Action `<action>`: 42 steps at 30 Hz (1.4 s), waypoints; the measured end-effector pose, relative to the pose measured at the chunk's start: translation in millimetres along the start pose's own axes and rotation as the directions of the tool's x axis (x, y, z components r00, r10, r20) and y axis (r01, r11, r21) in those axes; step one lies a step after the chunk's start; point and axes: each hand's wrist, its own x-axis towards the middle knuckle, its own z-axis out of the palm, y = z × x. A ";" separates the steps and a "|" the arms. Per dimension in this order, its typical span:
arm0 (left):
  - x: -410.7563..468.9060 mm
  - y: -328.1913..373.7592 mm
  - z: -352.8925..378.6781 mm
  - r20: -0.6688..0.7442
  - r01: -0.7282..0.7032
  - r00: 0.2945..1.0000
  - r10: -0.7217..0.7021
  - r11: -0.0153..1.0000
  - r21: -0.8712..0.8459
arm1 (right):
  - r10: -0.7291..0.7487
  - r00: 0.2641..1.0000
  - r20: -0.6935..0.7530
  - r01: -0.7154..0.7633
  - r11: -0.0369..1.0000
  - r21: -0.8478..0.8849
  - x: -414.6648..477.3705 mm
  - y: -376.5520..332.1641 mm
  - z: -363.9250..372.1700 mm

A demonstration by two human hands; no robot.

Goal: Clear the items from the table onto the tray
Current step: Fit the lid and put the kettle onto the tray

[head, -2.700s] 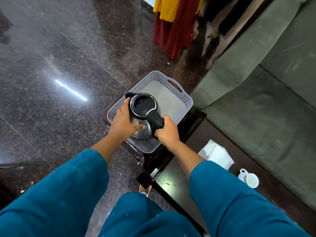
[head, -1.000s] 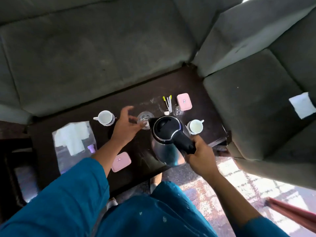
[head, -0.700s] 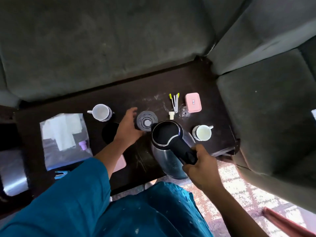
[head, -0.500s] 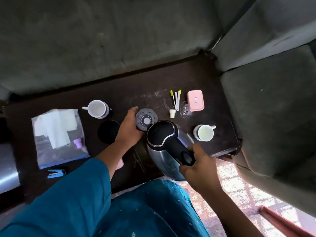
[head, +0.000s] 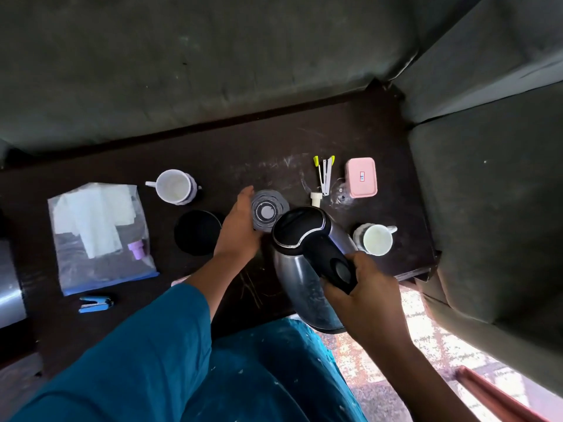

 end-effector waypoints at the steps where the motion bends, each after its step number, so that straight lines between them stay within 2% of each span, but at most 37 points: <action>1: -0.7 -0.1 0.3 0.002 -0.003 1.000 0.003 1.000 0.000 | -0.011 1.000 0.009 0.011 1.000 -0.013 0.0 -1.6 -1.0; 9: -4.8 -6.0 -0.9 0.012 0.003 1.000 -0.002 1.000 -0.014 | -0.116 0.990 0.078 0.126 0.981 -0.149 1.5 -21.1 -1.6; 21: -3.2 -10.9 -3.1 0.030 -0.002 1.000 0.004 0.999 -0.054 | -0.120 0.992 0.049 0.128 0.969 -0.213 7.3 -41.3 -1.4; 26: -1.8 -12.2 -4.4 0.044 -0.007 0.999 0.008 1.000 -0.031 | -0.123 0.991 0.049 0.131 0.969 -0.210 9.1 -47.0 -1.4; 37: -2.6 -11.9 -4.8 0.050 0.027 0.999 -0.022 0.995 -0.091 | -0.143 0.988 0.063 0.153 0.970 -0.187 9.2 -57.9 -9.0; 42: -2.4 -11.4 -4.7 0.050 0.028 0.998 -0.024 0.996 -0.081 | -0.126 0.989 0.084 0.144 0.953 -0.266 9.8 -58.3 -10.5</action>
